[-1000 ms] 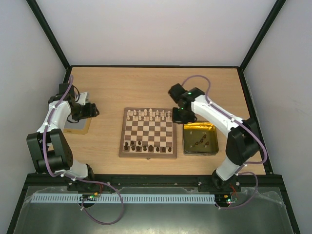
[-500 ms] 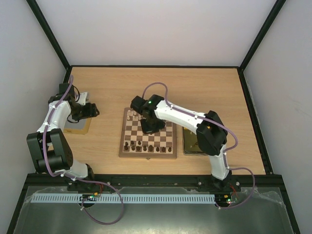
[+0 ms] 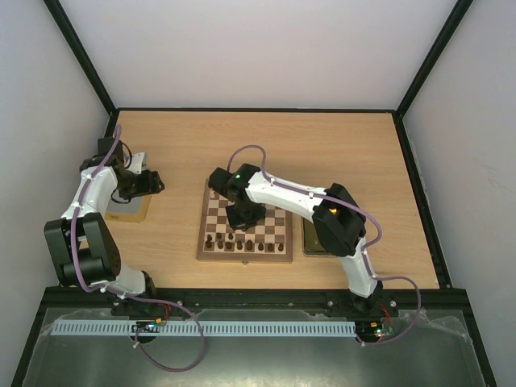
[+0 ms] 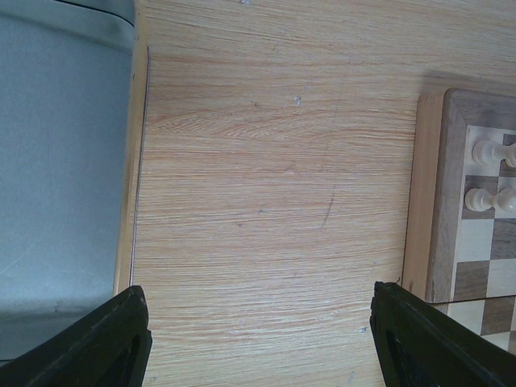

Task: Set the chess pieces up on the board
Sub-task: Place the chess piece on the chessboard.

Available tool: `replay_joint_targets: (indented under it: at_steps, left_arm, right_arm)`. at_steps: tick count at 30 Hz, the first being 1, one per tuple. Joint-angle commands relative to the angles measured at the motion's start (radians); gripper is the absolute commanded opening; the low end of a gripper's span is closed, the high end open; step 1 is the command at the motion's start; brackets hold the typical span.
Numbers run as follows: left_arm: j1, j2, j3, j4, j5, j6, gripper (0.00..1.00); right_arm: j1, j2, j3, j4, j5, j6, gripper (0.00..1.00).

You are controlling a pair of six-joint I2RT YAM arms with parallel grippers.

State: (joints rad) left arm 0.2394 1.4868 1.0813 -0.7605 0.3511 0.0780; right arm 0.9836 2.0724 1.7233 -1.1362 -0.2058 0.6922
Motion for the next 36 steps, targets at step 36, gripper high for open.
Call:
replay_joint_targets:
  at_steps: [36]
  left_arm:
    - [-0.003,-0.005,-0.004,-0.003,0.009,-0.004,0.75]
  right_arm:
    - [0.050,0.033,-0.024,0.028,-0.032,0.000,0.07]
